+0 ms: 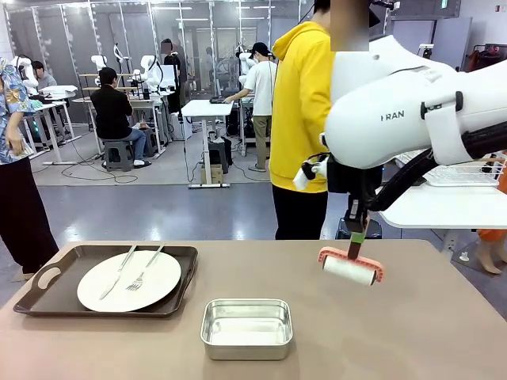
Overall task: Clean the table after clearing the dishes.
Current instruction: Place the Lint Roller back on top of the Airtight Container.
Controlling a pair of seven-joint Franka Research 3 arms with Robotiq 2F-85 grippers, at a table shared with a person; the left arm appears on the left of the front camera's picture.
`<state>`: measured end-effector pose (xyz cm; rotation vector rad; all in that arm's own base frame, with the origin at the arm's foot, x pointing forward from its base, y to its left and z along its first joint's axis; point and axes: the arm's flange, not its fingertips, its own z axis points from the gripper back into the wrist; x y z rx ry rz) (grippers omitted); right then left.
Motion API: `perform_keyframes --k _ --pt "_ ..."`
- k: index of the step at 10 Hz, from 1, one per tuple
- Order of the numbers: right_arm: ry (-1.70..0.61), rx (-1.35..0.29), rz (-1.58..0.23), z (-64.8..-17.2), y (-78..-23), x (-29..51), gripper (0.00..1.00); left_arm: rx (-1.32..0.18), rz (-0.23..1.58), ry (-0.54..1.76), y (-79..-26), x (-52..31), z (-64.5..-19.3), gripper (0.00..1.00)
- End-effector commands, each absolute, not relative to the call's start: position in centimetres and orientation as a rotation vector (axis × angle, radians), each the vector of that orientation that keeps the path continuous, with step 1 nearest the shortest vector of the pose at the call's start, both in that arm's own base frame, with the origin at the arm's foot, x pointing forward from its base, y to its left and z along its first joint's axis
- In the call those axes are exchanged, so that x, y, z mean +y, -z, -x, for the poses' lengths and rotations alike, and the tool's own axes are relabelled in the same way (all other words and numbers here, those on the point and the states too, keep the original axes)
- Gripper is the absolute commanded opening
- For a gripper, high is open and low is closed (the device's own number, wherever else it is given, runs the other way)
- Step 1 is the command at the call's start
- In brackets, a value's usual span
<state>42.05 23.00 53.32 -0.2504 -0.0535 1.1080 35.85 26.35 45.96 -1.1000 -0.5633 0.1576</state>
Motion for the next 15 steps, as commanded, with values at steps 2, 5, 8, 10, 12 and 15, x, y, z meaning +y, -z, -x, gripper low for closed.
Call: perform_keyframes --k 2,5,8,10,12,15 --pt "-1.147 -0.106 0.237 -40.4 -55.1 21.8 0.23 -0.574 1.112 -0.141 -46.2 26.6 -35.7 1.0" --pt "-1.149 -0.05 0.254 -41.5 -53.8 23.6 0.23 -0.574 1.112 -0.141 -46.2 26.6 -35.7 1.0" --pt "-1.152 -0.043 0.252 -41.5 -53.6 23.4 0.23 -0.574 1.112 -0.141 -46.2 26.6 -35.7 1.0" --pt "-1.323 -0.094 0.262 -41.6 -54.9 25.8 0.23 -0.574 1.112 -0.141 -46.2 26.6 -35.7 1.0" --pt "-1.407 -0.056 0.287 -42.3 -56.3 29.4 0.23 -0.574 1.112 -0.141 -46.2 26.6 -35.7 1.0" --pt "-1.57 0.028 0.299 -43.3 -55.2 37.2 0.23 -0.574 1.112 -0.141 -46.2 26.6 -35.7 1.0"
